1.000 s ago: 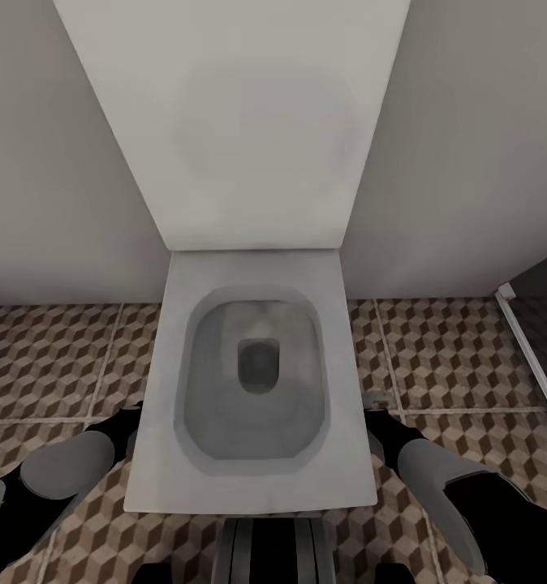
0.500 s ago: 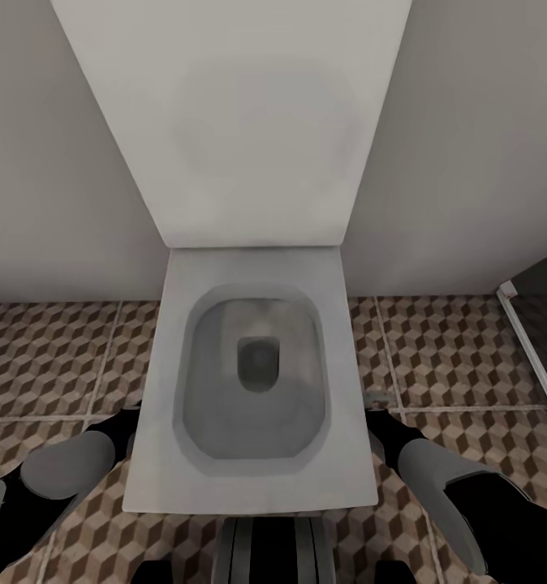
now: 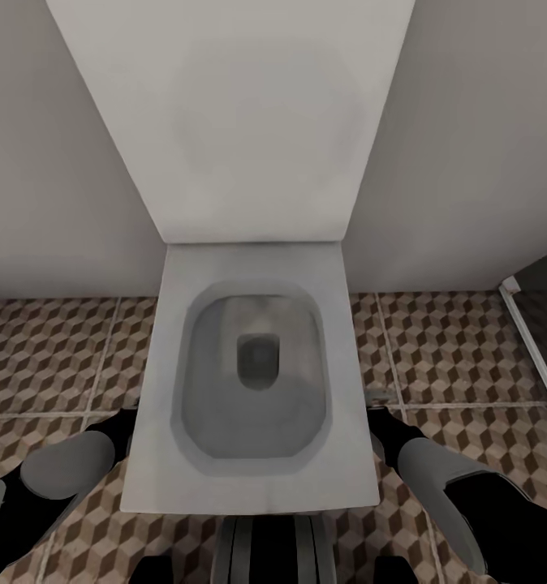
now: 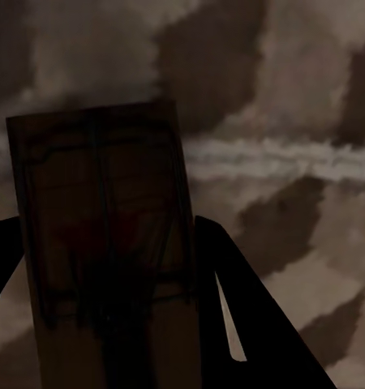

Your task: Take the four mousetraps from the cabinet in the bathroom and place them on the bathroom floor. Make sure all four end up on the same floor surface, and ensure that at least two of them are either under or directly next to the same bathroom sink.

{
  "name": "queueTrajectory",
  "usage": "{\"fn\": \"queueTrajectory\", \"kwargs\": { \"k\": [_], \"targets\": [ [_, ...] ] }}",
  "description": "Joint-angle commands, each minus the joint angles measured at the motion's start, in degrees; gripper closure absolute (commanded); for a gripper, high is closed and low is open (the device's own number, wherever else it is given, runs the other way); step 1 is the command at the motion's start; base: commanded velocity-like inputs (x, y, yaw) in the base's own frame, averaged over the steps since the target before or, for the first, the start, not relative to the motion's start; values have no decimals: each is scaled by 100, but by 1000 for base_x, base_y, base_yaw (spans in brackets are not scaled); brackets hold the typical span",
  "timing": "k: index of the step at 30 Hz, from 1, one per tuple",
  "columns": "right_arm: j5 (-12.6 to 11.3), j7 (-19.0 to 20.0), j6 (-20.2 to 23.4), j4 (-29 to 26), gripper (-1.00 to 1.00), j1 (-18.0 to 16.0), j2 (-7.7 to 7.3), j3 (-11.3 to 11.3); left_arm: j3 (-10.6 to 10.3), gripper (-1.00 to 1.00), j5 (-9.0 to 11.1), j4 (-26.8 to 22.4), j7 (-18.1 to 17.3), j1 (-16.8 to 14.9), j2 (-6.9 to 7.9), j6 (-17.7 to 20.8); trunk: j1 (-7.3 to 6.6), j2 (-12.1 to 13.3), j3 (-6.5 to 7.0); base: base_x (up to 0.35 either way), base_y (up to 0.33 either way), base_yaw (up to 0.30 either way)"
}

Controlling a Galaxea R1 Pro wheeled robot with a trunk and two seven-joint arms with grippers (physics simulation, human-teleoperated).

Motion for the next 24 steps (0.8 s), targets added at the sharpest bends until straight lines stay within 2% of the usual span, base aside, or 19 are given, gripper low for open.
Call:
{"fn": "queueTrajectory", "kwargs": {
  "k": [1, 15, 16, 24],
  "targets": [
    [-189, -21, 18, 59, 100, 5, 1, 59, -43, 100, 46, 5, -27, -2, 1, 26, 2, 0, -10, 0, 0, 0],
    [-189, -21, 18, 59, 100, 8, 1, 59, -43, 100, 46, 11, -27, -2, 6, 20, 2, 0, -32, 0, 0, 0],
    [-188, -21, 18, 59, -100, 9, -1, 59, -43, 100, 46, 12, -27, -2, 6, 20, 2, 0, -32, 0, 0, 0],
    [-193, -27, 18, 59, -100, 7, -16, 51, -43, 100, 46, 14, -27, -2, 7, 20, 2, 0, -32, 0, 0, 0]
  ]
}}
